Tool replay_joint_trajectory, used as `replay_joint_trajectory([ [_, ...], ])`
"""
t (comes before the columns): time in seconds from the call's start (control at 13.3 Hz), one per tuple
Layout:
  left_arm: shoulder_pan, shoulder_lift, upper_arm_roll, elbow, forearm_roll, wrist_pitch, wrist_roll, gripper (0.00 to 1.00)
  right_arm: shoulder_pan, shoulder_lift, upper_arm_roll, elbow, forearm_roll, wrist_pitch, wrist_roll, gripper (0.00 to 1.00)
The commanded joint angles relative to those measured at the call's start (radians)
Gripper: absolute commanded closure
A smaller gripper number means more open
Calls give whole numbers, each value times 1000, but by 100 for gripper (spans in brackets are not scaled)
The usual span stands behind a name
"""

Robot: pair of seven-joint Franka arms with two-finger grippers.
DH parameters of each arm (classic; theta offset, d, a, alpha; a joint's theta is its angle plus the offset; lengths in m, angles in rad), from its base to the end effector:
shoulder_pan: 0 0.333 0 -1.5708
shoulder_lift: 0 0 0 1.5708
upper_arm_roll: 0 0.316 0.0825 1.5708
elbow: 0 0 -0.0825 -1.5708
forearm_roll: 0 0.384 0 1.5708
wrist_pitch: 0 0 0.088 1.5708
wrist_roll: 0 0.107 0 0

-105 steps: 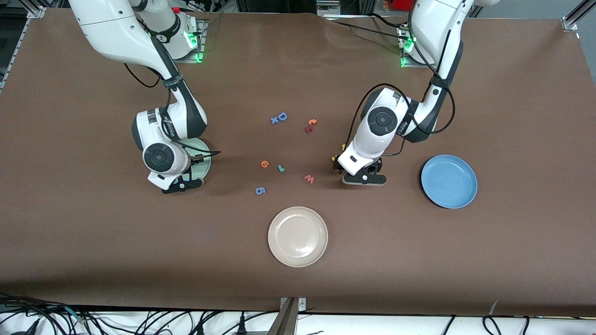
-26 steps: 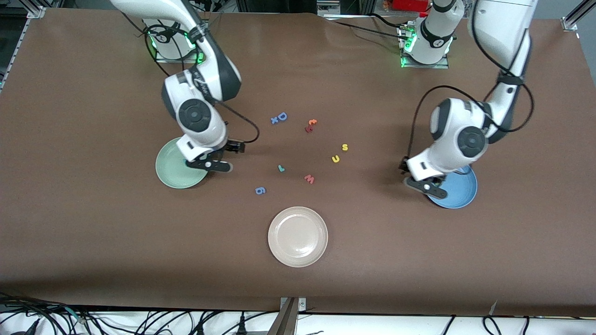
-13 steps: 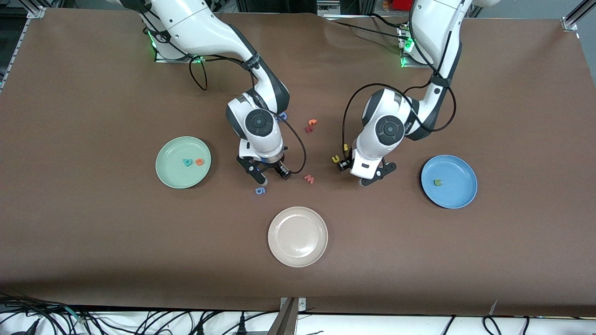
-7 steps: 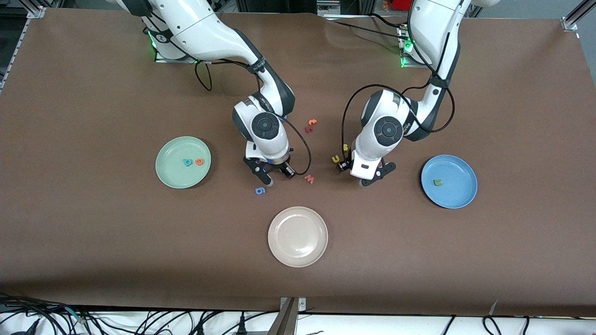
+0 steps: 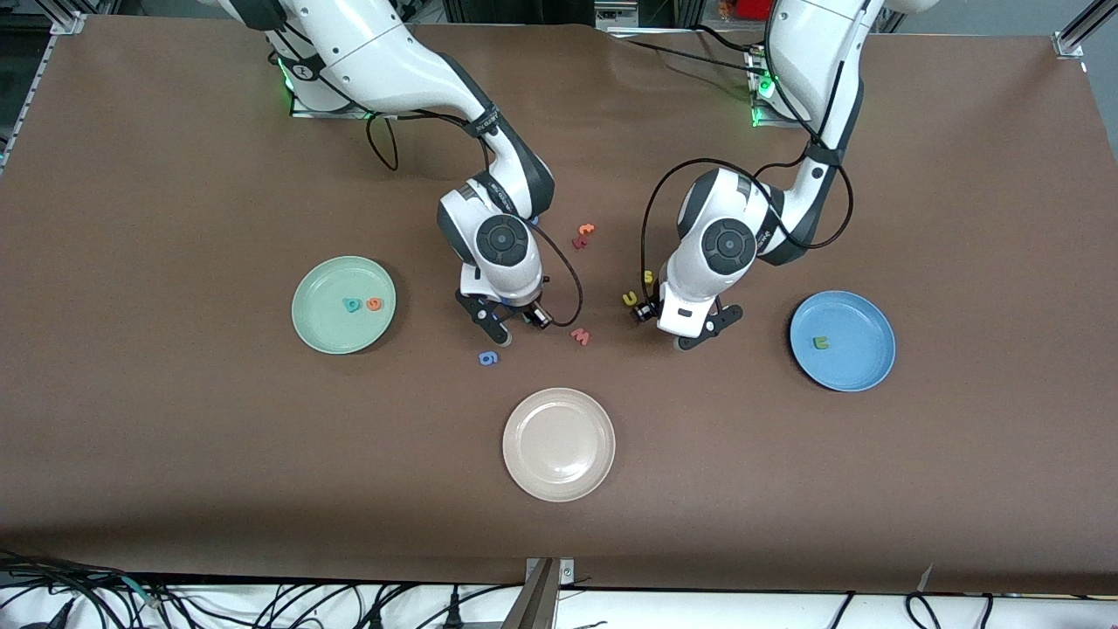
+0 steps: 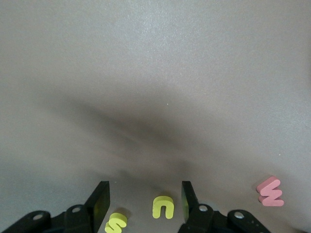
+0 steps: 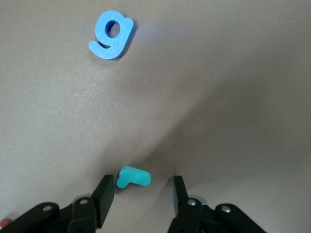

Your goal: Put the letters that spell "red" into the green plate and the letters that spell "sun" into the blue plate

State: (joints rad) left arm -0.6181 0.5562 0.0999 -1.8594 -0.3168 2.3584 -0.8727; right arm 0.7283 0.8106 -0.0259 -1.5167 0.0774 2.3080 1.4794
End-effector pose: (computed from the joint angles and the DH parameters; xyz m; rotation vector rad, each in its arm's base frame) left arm 0.5488 -0.3215 0.2154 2.9162 0.8573 -0.2181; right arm 0.5374 0.4605 0.1789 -2.8787 1.2541 0.0665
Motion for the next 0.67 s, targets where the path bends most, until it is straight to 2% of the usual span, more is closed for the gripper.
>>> replay_joint_trajectory([
  [0.0, -11, 5, 11, 14, -28, -2, 4, 32, 5, 19, -3, 30, 7, -16, -5, 44],
  [0.37, -11, 7, 11, 16, -24, -2, 4, 32, 5, 27, -3, 32, 4, -15, -13, 45],
  [0.45, -12, 7, 11, 14, -25, -2, 4, 32, 5, 25, -3, 32, 5, -15, -11, 47],
  [0.52, -11, 7, 11, 16, -25, -2, 4, 32, 5, 24, -3, 33, 5, -15, -11, 56],
  [0.6, -11, 7, 11, 16, -25, -2, 0, 32, 5, 22, -3, 33, 5, -15, -11, 58],
])
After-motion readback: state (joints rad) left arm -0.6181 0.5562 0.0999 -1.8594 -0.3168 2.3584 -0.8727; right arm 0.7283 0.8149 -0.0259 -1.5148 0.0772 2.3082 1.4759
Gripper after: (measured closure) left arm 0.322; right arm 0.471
